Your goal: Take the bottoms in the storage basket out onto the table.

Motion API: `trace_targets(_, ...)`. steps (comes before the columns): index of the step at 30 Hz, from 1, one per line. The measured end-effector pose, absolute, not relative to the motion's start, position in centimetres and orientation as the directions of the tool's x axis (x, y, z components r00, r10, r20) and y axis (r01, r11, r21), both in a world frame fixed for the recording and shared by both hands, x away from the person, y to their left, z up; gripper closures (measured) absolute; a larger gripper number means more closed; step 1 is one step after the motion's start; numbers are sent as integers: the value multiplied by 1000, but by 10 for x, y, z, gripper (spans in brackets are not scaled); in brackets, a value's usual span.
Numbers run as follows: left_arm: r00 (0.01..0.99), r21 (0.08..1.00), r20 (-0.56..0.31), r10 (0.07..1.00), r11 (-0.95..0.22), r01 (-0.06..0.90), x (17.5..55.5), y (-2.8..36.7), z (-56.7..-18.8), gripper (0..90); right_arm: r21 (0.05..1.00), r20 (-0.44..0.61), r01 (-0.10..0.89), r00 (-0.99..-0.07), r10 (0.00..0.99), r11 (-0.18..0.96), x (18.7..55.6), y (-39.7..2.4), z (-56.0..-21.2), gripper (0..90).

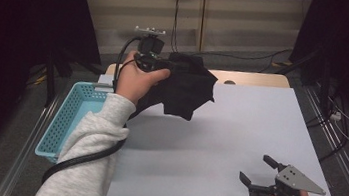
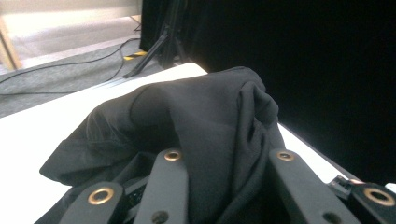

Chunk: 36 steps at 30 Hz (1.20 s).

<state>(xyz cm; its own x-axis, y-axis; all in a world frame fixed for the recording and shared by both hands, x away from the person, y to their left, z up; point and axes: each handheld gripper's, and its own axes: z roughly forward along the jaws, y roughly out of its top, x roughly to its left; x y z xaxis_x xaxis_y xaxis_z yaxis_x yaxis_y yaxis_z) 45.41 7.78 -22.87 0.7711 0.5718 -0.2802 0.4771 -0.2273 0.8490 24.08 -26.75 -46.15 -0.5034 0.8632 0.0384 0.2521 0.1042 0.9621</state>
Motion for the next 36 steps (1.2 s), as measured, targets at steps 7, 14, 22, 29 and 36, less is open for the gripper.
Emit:
trace_targets(7, 807, 861, -290, 515, -228, 455, 444, 51, -230, 766, 961, 36, 253, -506, 861, 109, 240, -267, -461, 31)
trace_targets(14, 811, 852, -288, 510, -251, 460, 443, 44, -253, 760, 962, 33, 251, -505, 862, 110, 240, -267, -461, 31)
trace_targets(22, 785, 816, -260, 563, -306, 490, 444, 64, -322, 736, 956, 13, 261, -503, 864, 138, 241, -266, -462, 31)
trace_targets(29, 743, 775, -258, 617, -327, 541, 430, 93, -393, 718, 945, -32, 263, -517, 855, 195, 241, -256, -462, 28)
trace_targets(36, 708, 771, -261, 656, -299, 562, 418, 113, -423, 591, 938, -57, 266, -512, 857, 221, 243, -250, -460, 17)
